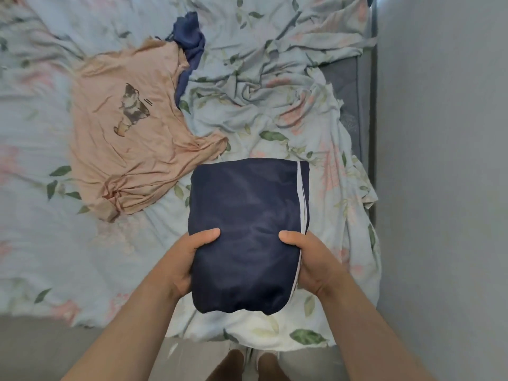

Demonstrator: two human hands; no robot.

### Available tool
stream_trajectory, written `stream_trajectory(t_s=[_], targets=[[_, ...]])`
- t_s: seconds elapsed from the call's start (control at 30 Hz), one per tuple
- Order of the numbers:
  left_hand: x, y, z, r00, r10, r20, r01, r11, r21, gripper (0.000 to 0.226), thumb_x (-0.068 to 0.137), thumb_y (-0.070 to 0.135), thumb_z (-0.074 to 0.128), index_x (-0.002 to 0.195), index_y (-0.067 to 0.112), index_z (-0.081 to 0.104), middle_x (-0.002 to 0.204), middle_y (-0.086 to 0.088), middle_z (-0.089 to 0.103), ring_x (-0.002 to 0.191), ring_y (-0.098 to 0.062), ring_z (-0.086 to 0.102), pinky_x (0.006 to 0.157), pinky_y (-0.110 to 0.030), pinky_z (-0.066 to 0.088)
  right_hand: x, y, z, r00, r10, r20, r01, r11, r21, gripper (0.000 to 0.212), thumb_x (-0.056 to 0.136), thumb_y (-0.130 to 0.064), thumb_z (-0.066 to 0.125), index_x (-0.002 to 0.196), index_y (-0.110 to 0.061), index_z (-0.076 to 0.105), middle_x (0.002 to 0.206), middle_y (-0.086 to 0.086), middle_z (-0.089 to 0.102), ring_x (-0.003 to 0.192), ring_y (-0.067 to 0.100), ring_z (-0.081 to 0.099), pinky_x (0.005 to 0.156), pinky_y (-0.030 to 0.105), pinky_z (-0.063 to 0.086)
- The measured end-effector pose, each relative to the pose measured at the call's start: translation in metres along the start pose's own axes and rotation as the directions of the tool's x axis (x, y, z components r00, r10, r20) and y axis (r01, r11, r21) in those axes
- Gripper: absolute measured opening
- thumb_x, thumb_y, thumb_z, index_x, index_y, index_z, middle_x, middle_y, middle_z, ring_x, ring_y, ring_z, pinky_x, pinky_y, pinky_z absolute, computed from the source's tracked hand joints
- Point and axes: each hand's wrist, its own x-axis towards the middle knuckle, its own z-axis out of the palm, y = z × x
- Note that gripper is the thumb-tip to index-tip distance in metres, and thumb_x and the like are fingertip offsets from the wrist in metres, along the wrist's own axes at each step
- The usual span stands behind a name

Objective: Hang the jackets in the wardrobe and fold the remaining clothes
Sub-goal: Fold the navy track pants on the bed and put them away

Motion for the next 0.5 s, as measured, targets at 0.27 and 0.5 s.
stream_trajectory(t_s=[0.27,0.5], targets=[[-0.145,0.081,0.022,0.953,0.301,0.026,-0.297,0.950,-0.097,0.027,0.062,0.012,0.074,0.088,0.013,0.081,0.105,-0.013,0.075,0.089,-0.029,0.074,0.061,-0.033,0.059,-0.090,-0.081,0.127,0.966,-0.127,0.224,0.146,0.987,-0.071,0.058,0.070,-0.007,0.063,0.128,0.000,0.060,0.123,0.021,0.066,0.112,0.037,0.065,0.092,0.044,0.055],[-0.259,0.111,0.038,0.875,0.483,-0.022,-0.481,0.866,-0.133,0.041,0.062,0.019,0.073,0.100,0.006,0.077,0.108,-0.018,0.073,0.090,-0.034,0.073,0.061,-0.036,0.059,-0.161,-0.112,0.197,0.897,-0.092,0.431,0.132,0.989,-0.064,0.052,0.067,-0.009,0.066,0.118,0.001,0.068,0.117,0.022,0.069,0.101,0.035,0.070,0.075,0.039,0.059]])
